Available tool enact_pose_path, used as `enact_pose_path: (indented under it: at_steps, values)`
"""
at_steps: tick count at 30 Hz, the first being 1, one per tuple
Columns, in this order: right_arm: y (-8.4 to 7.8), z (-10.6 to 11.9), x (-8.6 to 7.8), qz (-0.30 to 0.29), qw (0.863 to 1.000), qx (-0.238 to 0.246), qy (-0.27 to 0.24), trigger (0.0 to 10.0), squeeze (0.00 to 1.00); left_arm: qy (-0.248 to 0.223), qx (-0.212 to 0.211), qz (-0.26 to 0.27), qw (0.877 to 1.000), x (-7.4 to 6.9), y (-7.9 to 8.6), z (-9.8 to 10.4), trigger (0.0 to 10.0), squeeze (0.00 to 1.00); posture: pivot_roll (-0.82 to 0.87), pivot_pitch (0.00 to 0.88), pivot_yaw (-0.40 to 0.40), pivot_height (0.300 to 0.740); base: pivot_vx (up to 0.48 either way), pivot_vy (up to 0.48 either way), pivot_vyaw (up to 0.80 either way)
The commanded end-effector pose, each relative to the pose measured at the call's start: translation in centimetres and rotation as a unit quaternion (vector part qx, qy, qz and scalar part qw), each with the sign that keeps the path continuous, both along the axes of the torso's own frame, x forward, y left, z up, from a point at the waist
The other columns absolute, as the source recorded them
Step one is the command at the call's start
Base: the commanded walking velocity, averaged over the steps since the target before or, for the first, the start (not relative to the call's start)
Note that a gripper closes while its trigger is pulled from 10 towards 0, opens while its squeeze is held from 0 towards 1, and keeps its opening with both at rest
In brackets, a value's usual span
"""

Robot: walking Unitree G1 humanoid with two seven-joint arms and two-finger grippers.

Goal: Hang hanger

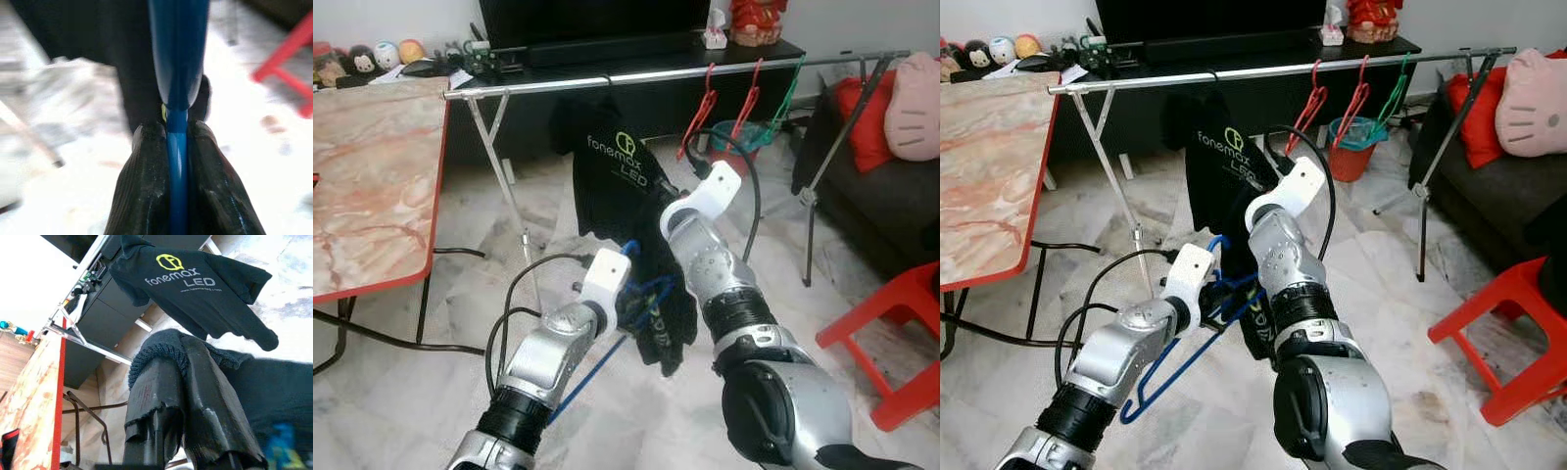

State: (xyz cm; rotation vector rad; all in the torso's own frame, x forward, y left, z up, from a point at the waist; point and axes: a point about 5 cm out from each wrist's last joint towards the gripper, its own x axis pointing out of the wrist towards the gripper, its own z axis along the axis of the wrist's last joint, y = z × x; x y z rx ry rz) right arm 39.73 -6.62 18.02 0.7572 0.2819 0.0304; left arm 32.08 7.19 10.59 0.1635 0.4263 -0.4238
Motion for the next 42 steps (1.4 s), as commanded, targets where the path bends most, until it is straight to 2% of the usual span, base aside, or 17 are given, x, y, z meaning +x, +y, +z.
enact_pose_path:
  at_steps: [1, 3, 5, 9, 12, 21, 24, 27, 33, 35, 37, 39, 41, 42]
  values:
    - [0.2, 2.0, 0.3, 0.001, 1.000, 0.000, -0.031, 10.0, 0.00, -0.009, 0.016, 0.026, 1.000, 0.5, 0.6, 0.3, 10.0, 0.00, 0.01, 0.000, -0.018, 0.740, 0.000, 0.000, 0.00]
    - [0.2, 2.0, 0.3, 0.000, 1.000, 0.000, -0.031, 10.0, 0.00, -0.011, 0.028, 0.040, 0.999, 0.6, 1.1, 0.1, 10.0, 0.00, 0.01, 0.000, -0.018, 0.740, 0.000, 0.000, 0.00]
    - [0.0, 1.8, 0.2, -0.001, 1.000, -0.001, -0.029, 10.0, 0.00, -0.018, 0.034, 0.078, 0.996, 0.9, 2.4, -0.2, 10.0, 0.00, 0.01, 0.000, -0.018, 0.740, 0.000, 0.000, 0.00]
    - [-0.1, 1.7, 0.1, -0.001, 1.000, -0.003, -0.028, 10.0, 0.00, -0.033, 0.035, 0.097, 0.994, 1.0, 3.1, -0.1, 10.0, 0.00, 0.01, 0.000, -0.019, 0.740, 0.000, 0.000, 0.00]
    - [-0.6, 1.0, -0.1, -0.002, 0.999, -0.023, -0.022, 10.0, 0.00, -0.054, 0.038, 0.115, 0.991, 1.4, 3.8, 0.2, 10.0, 0.00, 0.01, 0.000, -0.022, 0.740, 0.000, 0.000, 0.00]
    - [-2.6, -0.8, -0.8, -0.006, 0.997, -0.071, -0.007, 10.0, 0.00, -0.063, 0.041, 0.130, 0.989, 1.6, 4.3, 0.2, 10.0, 0.00, 0.01, 0.000, -0.021, 0.740, 0.000, 0.000, 0.00]
    - [-3.6, -1.3, -1.2, 0.010, 0.992, -0.125, -0.012, 10.0, 0.00, -0.071, 0.042, 0.137, 0.987, 1.7, 4.6, 0.3, 10.0, 0.00, 0.00, 0.000, -0.020, 0.740, 0.000, 0.000, 0.00]
    - [-4.4, -2.0, -1.6, 0.012, 0.989, -0.150, -0.004, 10.0, 0.00, -0.073, 0.044, 0.138, 0.987, 1.8, 4.7, 0.2, 10.0, 0.00, 0.00, 0.000, -0.018, 0.740, 0.000, 0.000, 0.00]
    - [-5.3, -2.8, -2.4, 0.008, 0.988, -0.153, 0.009, 10.0, 0.00, -0.074, 0.035, 0.130, 0.988, 1.7, 4.4, 0.3, 10.0, 0.00, -0.01, 0.000, -0.013, 0.740, 0.000, 0.000, 0.00]
    - [-5.3, -2.9, -2.5, 0.008, 0.988, -0.154, 0.011, 10.0, 0.00, -0.076, 0.029, 0.119, 0.989, 1.7, 4.3, 0.4, 10.0, 0.00, -0.01, 0.000, -0.012, 0.740, 0.000, 0.000, 0.00]
    - [-5.3, -3.1, -2.6, 0.009, 0.988, -0.155, 0.014, 10.0, 0.00, -0.076, 0.017, 0.074, 0.994, 1.3, 3.9, 0.5, 10.0, 0.00, -0.01, 0.000, -0.012, 0.740, 0.000, 0.000, 0.00]
    - [-5.3, -3.2, -2.7, 0.010, 0.988, -0.155, 0.015, 10.0, 0.00, -0.063, -0.029, 0.004, 0.998, 0.4, 3.1, 0.7, 10.0, 0.00, 0.00, 0.000, -0.012, 0.740, 0.000, 0.000, 0.00]
    - [-5.2, -3.3, -2.7, 0.009, 0.988, -0.153, 0.018, 10.0, 0.00, -0.043, -0.075, -0.065, 0.994, -0.9, 3.2, 0.8, 10.0, 0.00, 0.00, 0.000, -0.012, 0.740, 0.000, 0.000, 0.00]
    - [-5.2, -3.3, -2.7, 0.008, 0.988, -0.153, 0.018, 10.0, 0.00, -0.040, -0.078, -0.073, 0.993, -1.1, 3.4, 0.9, 10.0, 0.00, 0.00, 0.000, -0.012, 0.740, 0.000, 0.000, 0.00]
